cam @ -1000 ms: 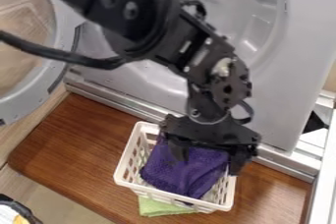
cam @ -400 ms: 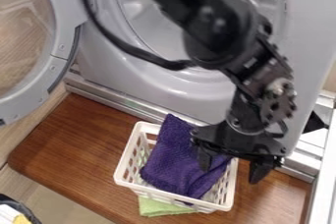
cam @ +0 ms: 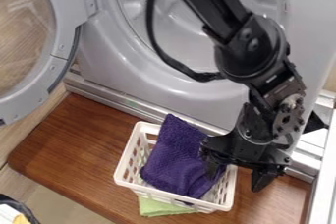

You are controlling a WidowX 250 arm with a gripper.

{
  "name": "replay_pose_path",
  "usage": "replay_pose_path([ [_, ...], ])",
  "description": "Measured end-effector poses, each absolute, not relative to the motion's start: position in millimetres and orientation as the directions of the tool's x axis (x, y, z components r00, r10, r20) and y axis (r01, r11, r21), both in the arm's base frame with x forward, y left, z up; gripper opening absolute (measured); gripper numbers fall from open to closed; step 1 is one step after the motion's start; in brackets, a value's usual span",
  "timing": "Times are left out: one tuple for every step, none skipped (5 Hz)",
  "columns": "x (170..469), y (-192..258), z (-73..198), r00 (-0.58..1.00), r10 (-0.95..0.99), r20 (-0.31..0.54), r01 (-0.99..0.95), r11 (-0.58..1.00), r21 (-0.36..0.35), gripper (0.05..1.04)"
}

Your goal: Move white basket and purple towel off green towel to the left

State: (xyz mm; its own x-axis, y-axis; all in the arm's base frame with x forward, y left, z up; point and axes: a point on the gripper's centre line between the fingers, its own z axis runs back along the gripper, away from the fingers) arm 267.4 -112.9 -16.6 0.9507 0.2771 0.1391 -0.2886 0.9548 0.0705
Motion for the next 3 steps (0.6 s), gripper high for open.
replay_pose_path([
  [271,-121,-31,0.959,0.256,0.120,-0.269,0.956,0.116,0.961],
  [273,-124,-39,0.959,0.257,0.123,-0.273,0.951,0.142,0.682],
  [272,-128,-44,0.958,0.254,0.133,-0.275,0.944,0.180,0.374],
])
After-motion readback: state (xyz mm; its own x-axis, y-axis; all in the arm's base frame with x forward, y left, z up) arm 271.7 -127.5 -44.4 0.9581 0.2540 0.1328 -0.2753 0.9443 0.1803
